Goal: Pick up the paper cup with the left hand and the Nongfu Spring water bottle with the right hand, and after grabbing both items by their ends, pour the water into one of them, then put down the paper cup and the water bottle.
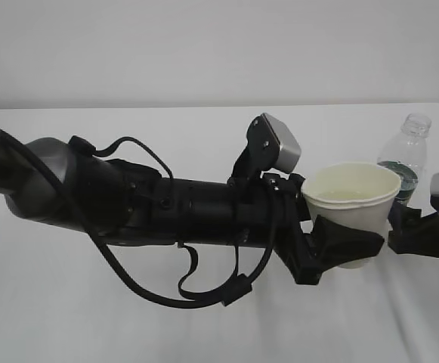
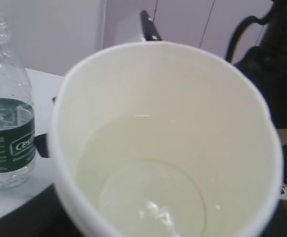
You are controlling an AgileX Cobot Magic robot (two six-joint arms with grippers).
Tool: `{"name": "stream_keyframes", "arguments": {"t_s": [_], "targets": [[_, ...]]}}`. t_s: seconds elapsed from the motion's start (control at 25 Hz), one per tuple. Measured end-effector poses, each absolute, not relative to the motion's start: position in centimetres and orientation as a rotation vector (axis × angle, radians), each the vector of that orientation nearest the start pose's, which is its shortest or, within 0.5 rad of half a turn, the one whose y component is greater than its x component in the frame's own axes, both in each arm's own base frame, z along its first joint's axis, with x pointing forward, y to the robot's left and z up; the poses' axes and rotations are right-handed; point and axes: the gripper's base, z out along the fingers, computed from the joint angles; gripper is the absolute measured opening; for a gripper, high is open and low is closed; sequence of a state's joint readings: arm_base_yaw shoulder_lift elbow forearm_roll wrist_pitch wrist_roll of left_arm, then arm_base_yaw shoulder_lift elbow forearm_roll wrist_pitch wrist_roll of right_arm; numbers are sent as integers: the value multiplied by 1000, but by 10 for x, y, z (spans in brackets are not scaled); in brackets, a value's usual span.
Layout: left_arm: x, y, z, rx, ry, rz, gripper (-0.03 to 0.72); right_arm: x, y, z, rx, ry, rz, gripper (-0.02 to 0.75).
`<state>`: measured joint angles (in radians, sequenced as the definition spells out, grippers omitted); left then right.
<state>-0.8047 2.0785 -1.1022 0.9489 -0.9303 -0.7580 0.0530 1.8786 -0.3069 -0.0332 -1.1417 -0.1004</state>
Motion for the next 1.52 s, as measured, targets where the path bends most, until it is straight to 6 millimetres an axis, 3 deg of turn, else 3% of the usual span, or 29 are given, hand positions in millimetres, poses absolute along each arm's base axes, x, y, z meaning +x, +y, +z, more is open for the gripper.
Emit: {"name": "stream_keyframes", "arguments": {"t_s": [0.28,0.68,0.96,1.52], "targets": [[252,-339,159,1021,1562,-1243,471,230,15,112,-175,1898,-15,579],[255,-337,159,1054,1523,-1190,471,209,13,130,-172,1850,-17,575],[274,-318,163,1001,1460,-1173,471,205,13,133,-171,1837,-17,574],[271,-277,137,954,1490,-1145,471,205,13,133,-171,1839,-17,573]]}}
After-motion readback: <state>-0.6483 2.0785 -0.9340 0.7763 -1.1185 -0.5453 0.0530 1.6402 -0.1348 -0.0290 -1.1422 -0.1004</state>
